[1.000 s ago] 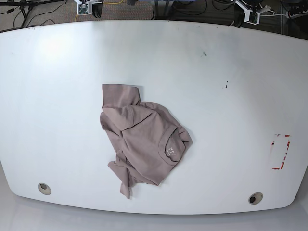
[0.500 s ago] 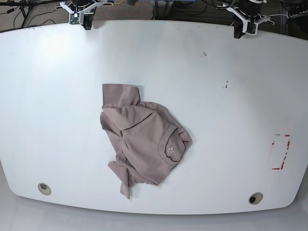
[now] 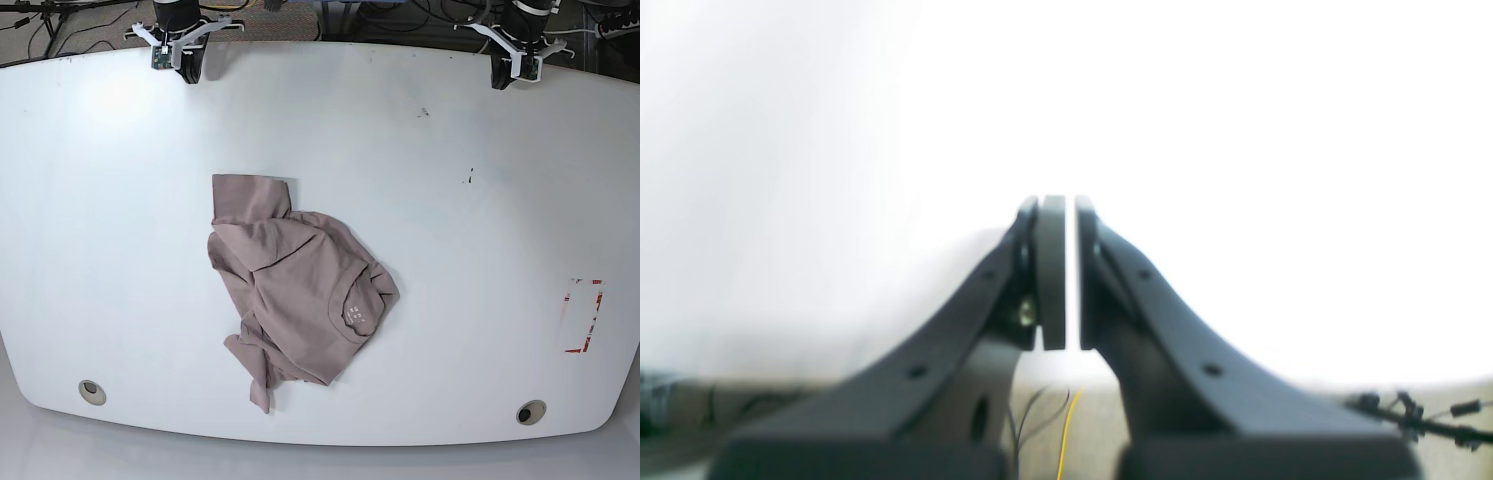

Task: Fold the T-shirt properly
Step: 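Lower both grippers toward the mauve T-shirt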

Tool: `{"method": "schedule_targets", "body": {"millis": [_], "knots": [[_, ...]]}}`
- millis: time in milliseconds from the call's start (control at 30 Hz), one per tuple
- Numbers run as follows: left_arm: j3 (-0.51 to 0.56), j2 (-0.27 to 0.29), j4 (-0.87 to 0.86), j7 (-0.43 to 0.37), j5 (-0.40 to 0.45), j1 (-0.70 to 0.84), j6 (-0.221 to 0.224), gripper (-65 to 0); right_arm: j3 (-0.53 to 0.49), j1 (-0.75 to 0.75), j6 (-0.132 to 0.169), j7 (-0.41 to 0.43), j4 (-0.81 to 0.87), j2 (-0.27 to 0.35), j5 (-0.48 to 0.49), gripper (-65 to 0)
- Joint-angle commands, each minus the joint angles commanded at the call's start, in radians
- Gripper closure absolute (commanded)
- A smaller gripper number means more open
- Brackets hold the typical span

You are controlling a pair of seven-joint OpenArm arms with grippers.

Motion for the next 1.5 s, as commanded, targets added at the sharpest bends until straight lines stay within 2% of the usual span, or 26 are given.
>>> {"method": "schedule_targets", "body": {"millis": [333, 400, 600, 733, 800, 1067, 1133, 1200, 1400, 1500], "knots": [[-0.004, 0.003, -0.006, -0.01, 0.0, -0.065, -0.001, -1.2, 0.002, 0.086, -0.001, -0.043, -0.005, 0.016, -0.001, -1.6], [-0.002, 0.004, 0.0, -0.006, 0.01, -0.093, -0.001, -1.2, 0.005, 0.135, 0.0, -0.078, -0.003, 0.045, 0.001, -1.7], [0.004, 0.006, 0.002, -0.007, 0.013, -0.118, -0.001, -1.2, 0.005, 0.193, 0.008, -0.113, -0.005, 0.073, -0.001, -1.9], [0.014, 0.008, 0.003, -0.008, 0.016, -0.123, 0.0, -1.3, 0.007, 0.235, 0.024, -0.128, -0.009, 0.088, -0.004, -2.0], [0.02, 0.01, 0.005, -0.005, 0.013, -0.143, 0.002, -1.5, 0.014, 0.277, 0.058, -0.143, -0.005, 0.109, -0.004, -1.8], [0.015, 0.017, 0.006, 0.025, 0.016, -0.187, 0.004, -2.7, 0.017, 0.355, 0.112, -0.21, -0.007, 0.12, -0.005, -1.9], [0.016, 0.015, 0.012, 0.067, 0.012, -0.251, 0.002, -12.7, 0.012, 0.41, 0.155, -0.263, -0.015, 0.136, -0.001, -1.7], [0.02, 0.014, 0.011, 0.078, 0.011, -0.267, 0.002, -16.6, 0.01, 0.431, 0.163, -0.277, -0.017, 0.14, -0.002, -1.8], [0.042, 0.012, 0.015, 0.102, 0.007, -0.337, 0.003, -24.3, 0.006, 0.504, 0.167, -0.317, -0.018, 0.148, 0.002, -1.9], [0.068, 0.01, 0.014, 0.129, 0.002, -0.411, -0.005, -27.8, 0.003, 0.586, 0.152, -0.352, -0.025, 0.154, 0.004, -2.5]]}}
